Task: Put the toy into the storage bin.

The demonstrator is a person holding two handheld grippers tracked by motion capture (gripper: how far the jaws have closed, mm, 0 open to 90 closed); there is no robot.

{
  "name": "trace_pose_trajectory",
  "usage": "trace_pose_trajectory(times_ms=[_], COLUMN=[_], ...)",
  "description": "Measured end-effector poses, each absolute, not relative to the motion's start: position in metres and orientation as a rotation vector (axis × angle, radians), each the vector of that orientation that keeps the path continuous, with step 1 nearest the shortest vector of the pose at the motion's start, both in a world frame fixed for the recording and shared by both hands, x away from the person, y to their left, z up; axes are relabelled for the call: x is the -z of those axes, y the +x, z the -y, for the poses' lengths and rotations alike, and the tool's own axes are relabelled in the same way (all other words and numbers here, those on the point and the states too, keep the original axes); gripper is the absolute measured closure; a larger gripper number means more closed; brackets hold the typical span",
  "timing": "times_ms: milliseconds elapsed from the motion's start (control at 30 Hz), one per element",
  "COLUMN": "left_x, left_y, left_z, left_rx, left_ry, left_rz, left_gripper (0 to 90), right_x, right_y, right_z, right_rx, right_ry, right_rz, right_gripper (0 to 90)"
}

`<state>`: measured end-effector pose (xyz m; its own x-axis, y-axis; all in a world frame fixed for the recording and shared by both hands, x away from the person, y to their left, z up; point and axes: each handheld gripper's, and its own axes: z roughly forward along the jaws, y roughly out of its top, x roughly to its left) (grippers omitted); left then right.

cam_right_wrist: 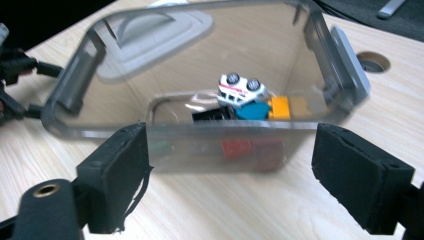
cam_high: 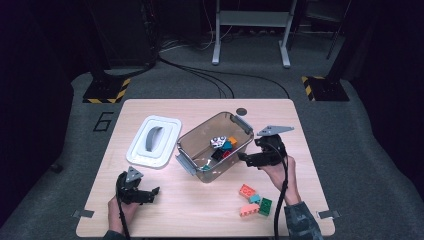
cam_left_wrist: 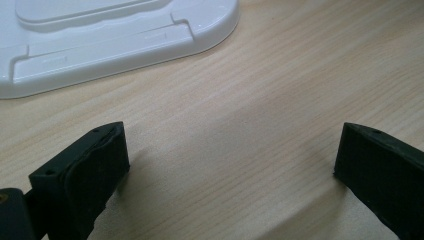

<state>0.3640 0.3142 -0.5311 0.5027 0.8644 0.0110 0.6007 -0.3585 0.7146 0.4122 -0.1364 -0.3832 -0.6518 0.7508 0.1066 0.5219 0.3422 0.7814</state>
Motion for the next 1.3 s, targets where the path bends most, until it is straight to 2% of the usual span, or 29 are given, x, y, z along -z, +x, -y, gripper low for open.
trace_pose_trajectory(times_ms=[367, 400, 633, 767, 867, 933, 967, 1133, 1200, 1300], left_x=[0.531, 0.531, 0.531, 0.531, 0.531, 0.531, 0.531, 0.531, 0.531, 0.531], left_y=[0.364, 0.364, 0.364, 0.364, 0.364, 0.364, 0.364, 0.364, 0.364, 0.364], left_z=[-0.314, -0.314, -0.314, -0.314, -0.314, -0.314, -0.314, -0.314, -0.314, -0.314], left_rx=[-0.521, -0.521, -0.522, -0.522, -0.518, -0.521, -0.517, -0.521, -0.521, -0.521], left_ry=[2.086, 2.087, 2.086, 2.086, 2.088, 2.086, 2.09, 2.087, 2.086, 2.086], left_rz=[-1.196, -1.196, -1.196, -1.196, -1.196, -1.197, -1.195, -1.196, -1.197, -1.197], left_gripper=[0.8, 0.8, 0.8, 0.8, 0.8, 0.8, 0.8, 0.8, 0.8, 0.8], right_x=[0.418, 0.426, 0.456, 0.47, 0.48, 0.481, 0.485, 0.488, 0.489, 0.489], right_y=[0.391, 0.389, 0.384, 0.383, 0.382, 0.382, 0.382, 0.382, 0.383, 0.384], right_z=[0.155, 0.153, 0.139, 0.131, 0.126, 0.124, 0.122, 0.118, 0.116, 0.116], right_rx=[-1.143, -1.109, -1.03, -0.976, -0.895, -0.878, -0.843, -0.783, -0.769, -0.758], right_ry=[1.167, 1.178, 1.17, 1.141, 1.144, 1.145, 1.149, 1.152, 1.148, 1.156], right_rz=[-2.383, -2.405, -2.517, -2.568, -2.618, -2.629, -2.65, -2.696, -2.704, -2.701], right_gripper=[3.6, 0.0, 1.6, 10.2, 27.6, 29.8, 37.1, 44.8, 54.1, 56.1])
